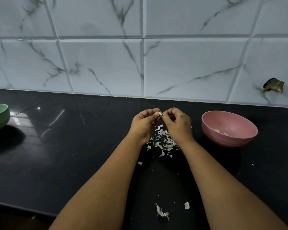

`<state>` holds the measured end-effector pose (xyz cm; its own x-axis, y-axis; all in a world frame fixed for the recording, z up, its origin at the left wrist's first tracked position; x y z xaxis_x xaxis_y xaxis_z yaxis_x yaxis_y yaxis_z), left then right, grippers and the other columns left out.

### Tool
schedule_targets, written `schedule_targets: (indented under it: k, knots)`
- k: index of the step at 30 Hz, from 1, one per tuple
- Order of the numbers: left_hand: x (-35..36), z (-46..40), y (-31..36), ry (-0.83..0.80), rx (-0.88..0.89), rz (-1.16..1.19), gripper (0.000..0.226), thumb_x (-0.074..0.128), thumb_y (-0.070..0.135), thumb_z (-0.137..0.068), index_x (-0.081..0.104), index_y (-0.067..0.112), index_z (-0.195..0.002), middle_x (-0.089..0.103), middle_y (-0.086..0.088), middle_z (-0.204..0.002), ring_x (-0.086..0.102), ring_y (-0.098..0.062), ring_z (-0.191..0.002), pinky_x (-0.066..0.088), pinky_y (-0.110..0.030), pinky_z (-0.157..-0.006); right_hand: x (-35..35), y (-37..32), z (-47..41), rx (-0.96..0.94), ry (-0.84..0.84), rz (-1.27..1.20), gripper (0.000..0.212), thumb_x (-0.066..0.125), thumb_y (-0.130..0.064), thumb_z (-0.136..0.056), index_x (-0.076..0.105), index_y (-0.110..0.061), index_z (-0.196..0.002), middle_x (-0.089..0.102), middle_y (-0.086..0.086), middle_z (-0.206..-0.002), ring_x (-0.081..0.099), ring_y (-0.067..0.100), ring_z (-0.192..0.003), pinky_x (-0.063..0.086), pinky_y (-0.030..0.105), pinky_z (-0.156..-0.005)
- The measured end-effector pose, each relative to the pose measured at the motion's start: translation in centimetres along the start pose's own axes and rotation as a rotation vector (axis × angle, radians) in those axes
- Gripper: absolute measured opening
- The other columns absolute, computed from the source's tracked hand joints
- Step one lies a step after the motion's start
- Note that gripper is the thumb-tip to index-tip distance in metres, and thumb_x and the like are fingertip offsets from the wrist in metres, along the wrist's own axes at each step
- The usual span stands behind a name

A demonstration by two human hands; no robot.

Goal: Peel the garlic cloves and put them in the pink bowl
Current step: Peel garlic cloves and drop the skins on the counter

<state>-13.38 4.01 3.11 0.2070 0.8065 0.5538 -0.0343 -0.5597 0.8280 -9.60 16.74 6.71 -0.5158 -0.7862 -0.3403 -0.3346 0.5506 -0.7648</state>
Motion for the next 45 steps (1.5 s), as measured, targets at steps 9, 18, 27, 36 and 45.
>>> schedule_targets:
  k: [9, 18, 27, 36, 45]
  knots:
    - [-0.1, 0.0, 0.3, 0.011, 0.003, 0.047, 0.014, 0.057, -0.011, -0.090, 0.067, 0.000, -0.090, 0.072, -0.007, -0.081, 0.069, -0.013, -0.075, 0.056, -0.017, -0.072, -1.0, 1.3, -0.3, 0.082, 0.065, 0.013, 0.037, 0.058, -0.026, -0.094, 0.055, -0.002, -0.066, 0.056, 0.007, -0.060, 0.049, 0.018, -0.058, 0.038, 0.025, -0.057]
    - [-0.4, -0.2, 0.3, 0.018, 0.003, 0.058, 0.011, 0.061, -0.009, -0.088, 0.067, 0.000, -0.089, 0.071, -0.009, -0.086, 0.069, -0.015, -0.081, 0.057, -0.019, -0.074, 0.1, -0.5, -0.1, -0.103, -0.007, -0.153, 0.012, 0.077, -0.014, -0.081, 0.076, -0.015, -0.094, 0.073, -0.001, -0.091, 0.069, 0.008, -0.081, 0.054, 0.016, -0.072]
    - [-0.2, -0.2, -0.2, -0.033, -0.076, 0.026, 0.010, 0.059, -0.005, -0.091, 0.067, 0.000, -0.089, 0.073, -0.006, -0.078, 0.071, -0.011, -0.075, 0.057, -0.017, -0.073, -0.1, -0.2, -0.3, -0.052, -0.018, -0.194, 0.008, 0.079, -0.007, -0.077, 0.073, -0.011, -0.081, 0.073, -0.004, -0.077, 0.069, 0.008, -0.072, 0.054, 0.018, -0.068]
    - [-0.5, -0.2, -0.2, -0.010, -0.084, 0.046, 0.016, 0.061, -0.006, -0.088, 0.070, 0.002, -0.078, 0.071, -0.006, -0.075, 0.067, -0.012, -0.074, 0.057, -0.017, -0.075, 1.4, -0.5, -0.3, -0.171, -0.094, 0.048, 0.004, 0.064, -0.011, -0.090, 0.060, -0.013, -0.089, 0.060, 0.002, -0.090, 0.056, 0.015, -0.079, 0.044, 0.025, -0.069]
    - [-0.8, -0.5, -0.6, 0.020, -0.076, 0.079, 0.010, 0.058, -0.006, -0.091, 0.068, -0.002, -0.092, 0.071, -0.007, -0.081, 0.068, -0.013, -0.075, 0.057, -0.017, -0.073, -0.3, 0.9, -0.6, -0.006, 0.046, -0.047, 0.005, 0.064, -0.018, -0.091, 0.063, -0.016, -0.096, 0.062, -0.004, -0.087, 0.056, 0.005, -0.077, 0.043, 0.013, -0.070]
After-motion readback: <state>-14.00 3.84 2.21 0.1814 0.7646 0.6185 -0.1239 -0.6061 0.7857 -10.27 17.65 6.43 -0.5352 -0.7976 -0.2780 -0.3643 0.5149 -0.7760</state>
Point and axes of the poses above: each hand's wrist, its own z-axis away from the middle knuckle, its own x-axis out of the palm, y = z × x, the point moved 9 cm from there along -z, towards the middle knuckle
